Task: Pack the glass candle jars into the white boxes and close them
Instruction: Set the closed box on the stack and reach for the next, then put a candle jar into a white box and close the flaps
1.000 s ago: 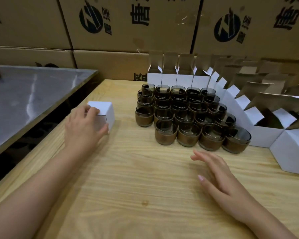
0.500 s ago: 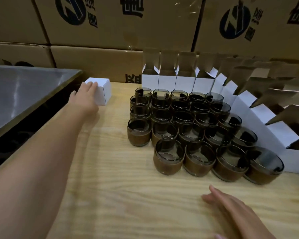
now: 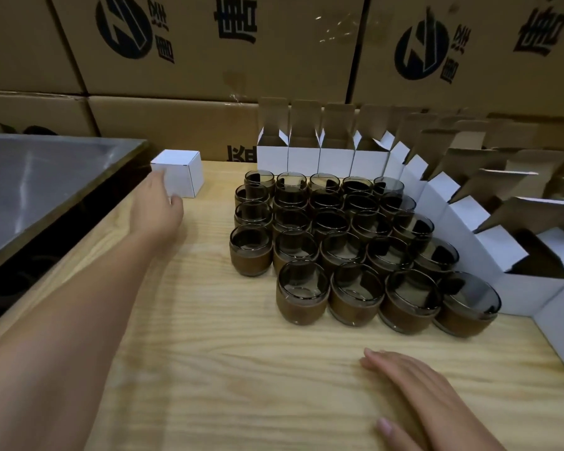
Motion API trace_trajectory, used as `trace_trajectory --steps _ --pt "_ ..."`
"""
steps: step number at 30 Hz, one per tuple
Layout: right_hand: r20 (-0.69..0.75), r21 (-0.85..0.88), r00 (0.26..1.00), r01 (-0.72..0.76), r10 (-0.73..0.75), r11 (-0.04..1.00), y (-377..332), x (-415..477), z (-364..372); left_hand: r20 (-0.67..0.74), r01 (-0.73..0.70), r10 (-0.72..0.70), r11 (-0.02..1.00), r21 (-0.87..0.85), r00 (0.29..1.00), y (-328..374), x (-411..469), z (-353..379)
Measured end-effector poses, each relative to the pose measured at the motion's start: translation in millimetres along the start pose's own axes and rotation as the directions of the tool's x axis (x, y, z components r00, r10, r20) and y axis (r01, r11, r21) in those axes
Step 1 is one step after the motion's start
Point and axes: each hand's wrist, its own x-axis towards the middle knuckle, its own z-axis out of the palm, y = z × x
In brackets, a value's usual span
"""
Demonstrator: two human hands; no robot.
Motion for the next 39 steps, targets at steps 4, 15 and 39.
trace_trajectory --steps 4,15,39 --pt "0.0 0.145 0.998 0.057 -0.058 0.988 -19 9 12 -0.119 0.101 -0.132 0.966 -0.236 0.984 25 -57 -13" --pt "-0.721 0.112 0.659 -0.192 0.213 0.975 -18 -19 -27 0.157 0.045 0.075 0.761 -0.647 0.985 167 -264 -47" --pt "-0.56 0.087 0.617 -0.62 0.553 0.78 12 -46 -61 0.431 0.265 0.103 0.654 -0.708 0.897 178 -290 -10"
